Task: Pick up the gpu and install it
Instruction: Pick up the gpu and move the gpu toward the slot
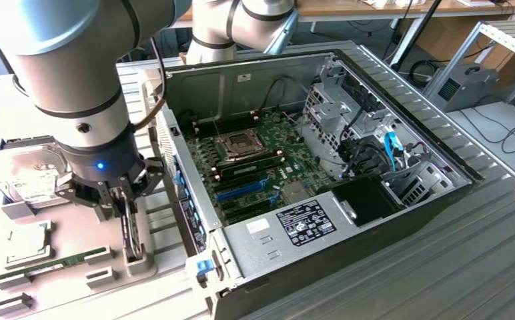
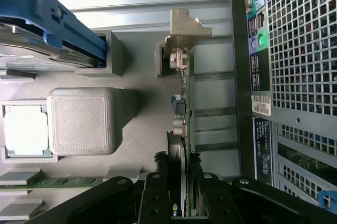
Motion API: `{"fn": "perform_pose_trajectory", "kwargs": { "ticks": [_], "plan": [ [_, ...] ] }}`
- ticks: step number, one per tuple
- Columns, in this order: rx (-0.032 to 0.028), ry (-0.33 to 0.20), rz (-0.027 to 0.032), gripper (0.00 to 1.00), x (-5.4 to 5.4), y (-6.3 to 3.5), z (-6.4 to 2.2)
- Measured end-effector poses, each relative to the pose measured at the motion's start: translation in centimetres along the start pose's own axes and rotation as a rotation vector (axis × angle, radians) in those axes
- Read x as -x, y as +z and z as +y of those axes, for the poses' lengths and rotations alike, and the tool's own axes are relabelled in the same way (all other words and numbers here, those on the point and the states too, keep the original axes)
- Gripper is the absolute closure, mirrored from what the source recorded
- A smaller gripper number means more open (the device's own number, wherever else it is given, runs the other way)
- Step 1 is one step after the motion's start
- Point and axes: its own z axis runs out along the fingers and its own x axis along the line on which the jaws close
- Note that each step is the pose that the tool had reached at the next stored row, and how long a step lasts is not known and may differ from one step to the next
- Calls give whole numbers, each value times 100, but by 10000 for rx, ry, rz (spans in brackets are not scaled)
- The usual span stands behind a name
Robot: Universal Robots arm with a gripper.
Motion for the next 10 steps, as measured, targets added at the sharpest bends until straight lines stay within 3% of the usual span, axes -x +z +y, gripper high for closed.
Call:
{"fn": "perform_pose_trajectory", "kwargs": {
  "ticks": [10],
  "plan": [
    [2, 0, -2, 74, 1, -36, 1]
  ]
}}
